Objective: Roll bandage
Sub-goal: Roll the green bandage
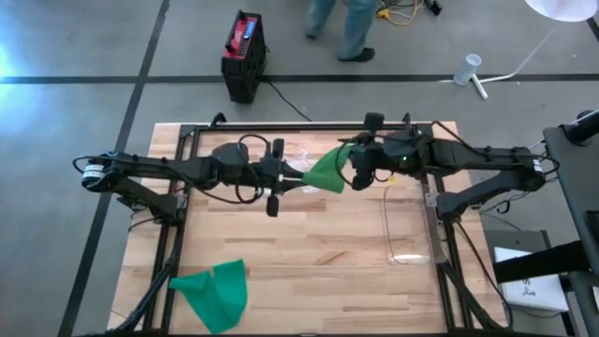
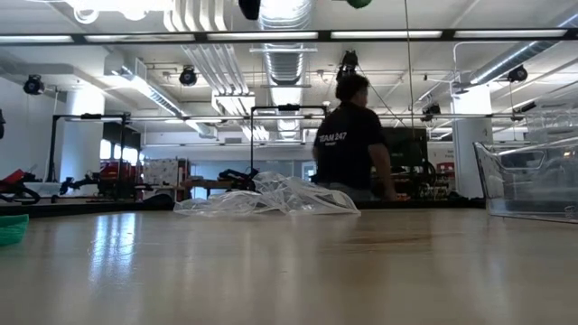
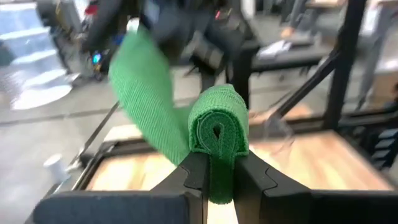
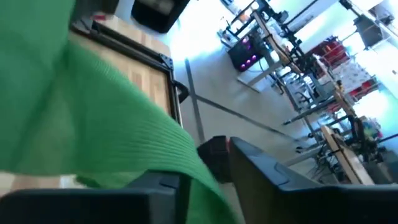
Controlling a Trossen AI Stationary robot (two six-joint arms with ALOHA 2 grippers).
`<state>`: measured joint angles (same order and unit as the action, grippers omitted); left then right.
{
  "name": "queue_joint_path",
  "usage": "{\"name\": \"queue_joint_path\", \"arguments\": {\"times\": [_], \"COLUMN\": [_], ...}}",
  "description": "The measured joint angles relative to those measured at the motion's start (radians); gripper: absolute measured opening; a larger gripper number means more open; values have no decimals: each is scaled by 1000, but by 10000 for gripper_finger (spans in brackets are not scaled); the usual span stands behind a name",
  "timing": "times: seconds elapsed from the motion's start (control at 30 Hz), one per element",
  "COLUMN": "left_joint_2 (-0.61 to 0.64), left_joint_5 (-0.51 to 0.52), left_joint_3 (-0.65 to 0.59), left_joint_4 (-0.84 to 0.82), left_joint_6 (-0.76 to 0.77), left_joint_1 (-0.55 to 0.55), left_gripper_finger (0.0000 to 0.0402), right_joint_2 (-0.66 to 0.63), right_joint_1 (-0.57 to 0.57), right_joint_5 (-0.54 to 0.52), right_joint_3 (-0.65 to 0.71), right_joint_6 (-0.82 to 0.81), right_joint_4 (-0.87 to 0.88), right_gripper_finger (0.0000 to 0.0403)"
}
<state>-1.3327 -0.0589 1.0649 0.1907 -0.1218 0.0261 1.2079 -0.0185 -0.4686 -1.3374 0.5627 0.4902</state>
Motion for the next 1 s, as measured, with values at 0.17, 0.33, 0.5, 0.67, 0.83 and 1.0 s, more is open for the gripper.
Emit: {"name": "queue_joint_path", "arguments": {"times": [0.17,0.33,0.5,0.67,0.83,1.0], "left_joint_2": [2,2,2,3,31,76], "left_joint_5": [95,107,109,113,112,-30], "left_joint_3": [0,-1,-29,-97,-101,-209], "left_joint_4": [-125,-210,-217,-186,-170,-73], "left_joint_6": [-71,-97,-80,-35,87,205], "left_joint_1": [0,0,0,5,41,121], "left_gripper_finger": [35,32,34,33,36,33], "right_joint_2": [0,4,7,11,10,18], "right_joint_1": [0,0,-1,-2,-1,8], "right_joint_5": [96,126,125,23,-10,59], "right_joint_3": [-39,-43,-43,-50,-53,-4], "right_joint_6": [-83,-121,-158,-130,-64,-103], "right_joint_4": [-2,-7,-6,-6,-9,3], "right_gripper_finger": [138,148,148,153,152,133]}}
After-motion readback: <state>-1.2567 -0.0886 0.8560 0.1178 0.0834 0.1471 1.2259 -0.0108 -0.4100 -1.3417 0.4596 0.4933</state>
